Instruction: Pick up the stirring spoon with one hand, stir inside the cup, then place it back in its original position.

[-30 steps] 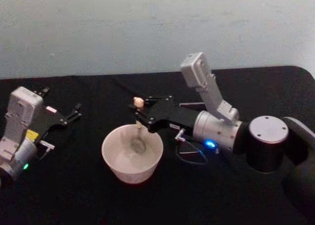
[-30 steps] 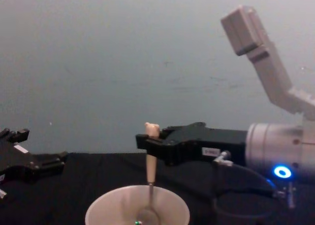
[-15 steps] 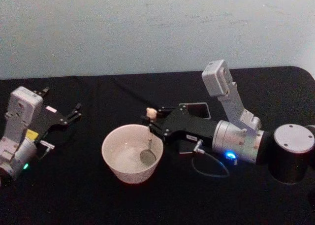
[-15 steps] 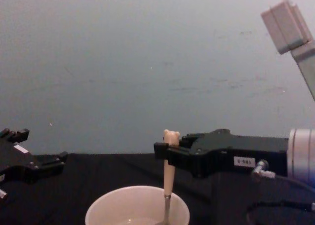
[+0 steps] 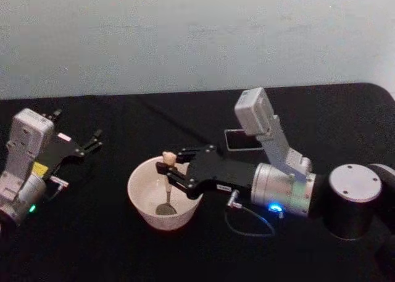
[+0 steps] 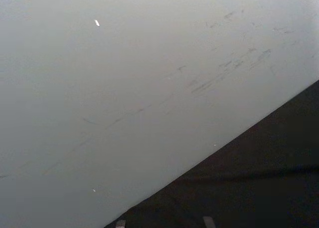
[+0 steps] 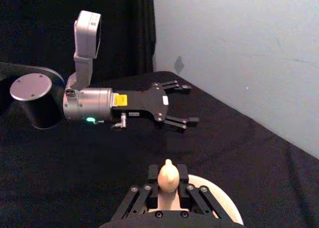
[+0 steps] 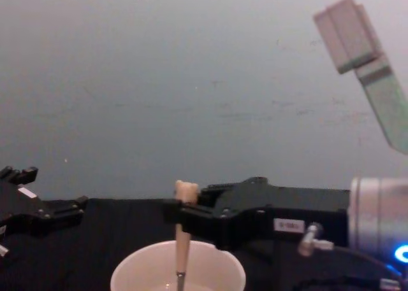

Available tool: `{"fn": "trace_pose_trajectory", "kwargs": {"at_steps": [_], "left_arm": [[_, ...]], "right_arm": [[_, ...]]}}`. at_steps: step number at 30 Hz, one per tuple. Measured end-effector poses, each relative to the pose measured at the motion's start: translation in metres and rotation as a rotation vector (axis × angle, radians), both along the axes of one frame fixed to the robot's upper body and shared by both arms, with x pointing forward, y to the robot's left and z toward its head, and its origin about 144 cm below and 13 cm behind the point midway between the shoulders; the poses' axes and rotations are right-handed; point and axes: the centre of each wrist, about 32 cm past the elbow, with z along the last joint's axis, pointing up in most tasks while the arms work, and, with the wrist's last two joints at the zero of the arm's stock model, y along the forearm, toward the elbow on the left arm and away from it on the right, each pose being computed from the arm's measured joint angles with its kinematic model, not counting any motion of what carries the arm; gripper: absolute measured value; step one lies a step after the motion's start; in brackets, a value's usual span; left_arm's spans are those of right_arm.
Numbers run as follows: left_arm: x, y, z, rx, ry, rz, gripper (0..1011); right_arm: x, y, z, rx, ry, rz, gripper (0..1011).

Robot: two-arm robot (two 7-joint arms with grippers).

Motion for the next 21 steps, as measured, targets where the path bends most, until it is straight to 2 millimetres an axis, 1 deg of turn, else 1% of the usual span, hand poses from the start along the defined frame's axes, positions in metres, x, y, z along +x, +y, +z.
{"fn": "trace_pose_trajectory", "kwargs": {"at_steps": [6,10,15,21], "left_arm": [[0.0,0.0,0.0,0.0,0.0,0.0,1001],[0.0,0.0,0.0,0.0,0.0,0.0,1001],[0.0,0.0,0.0,0.0,0.0,0.0,1001],[0.0,0.0,0.0,0.0,0.0,0.0,1001]], "right_arm": [[0.005,0.014,-0.002,-0.005,-0.007,-0.006,223],[0.013,0.024,-0.004,-0.009,-0.008,-0.026,223],[0.021,0.03,-0.005,-0.015,-0.01,-0.058,223],[0.031,0.031,-0.005,-0.017,-0.01,-0.099,223]]}}
